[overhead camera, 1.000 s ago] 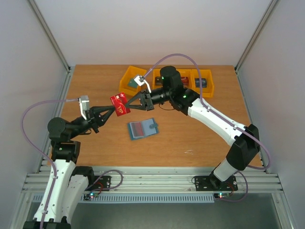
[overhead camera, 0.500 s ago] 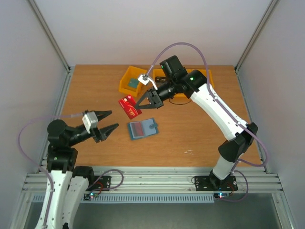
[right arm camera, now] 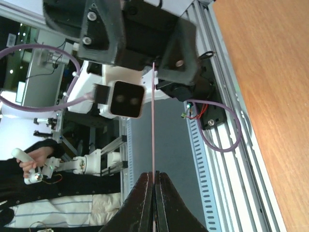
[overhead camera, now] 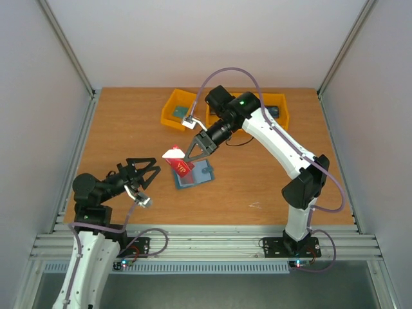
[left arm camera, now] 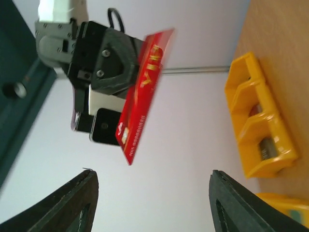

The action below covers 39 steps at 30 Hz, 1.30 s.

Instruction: Take the credit cards out of the card holder

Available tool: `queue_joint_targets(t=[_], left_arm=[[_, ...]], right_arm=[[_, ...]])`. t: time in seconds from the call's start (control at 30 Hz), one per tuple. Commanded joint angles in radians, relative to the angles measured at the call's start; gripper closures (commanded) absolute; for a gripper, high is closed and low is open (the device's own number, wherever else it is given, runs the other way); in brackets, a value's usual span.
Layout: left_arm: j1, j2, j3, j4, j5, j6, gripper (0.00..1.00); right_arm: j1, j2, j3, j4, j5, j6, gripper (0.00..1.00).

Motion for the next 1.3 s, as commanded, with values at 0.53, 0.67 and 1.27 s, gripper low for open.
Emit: queue_joint_targets(t=[0.53, 0.67, 1.27], left_arm=[[-0.190, 0.250, 0.068, 0.263, -0.037, 0.415, 1.00], [-0.196, 0.215, 0.063, 0.174, -0.090, 0.412, 1.00], [-0.217, 0.219, 0.422, -0.743, -0.354, 0.040, 1.00]], right_arm=[[0.046, 0.040, 0.092, -0.053, -0.005, -0.021, 0.99], [0.041, 0.034, 0.107, -0.044, 0.102, 0.003, 0.86], [0.371, -0.517, -0.565, 0.929, 1.019, -0.674, 0.44]])
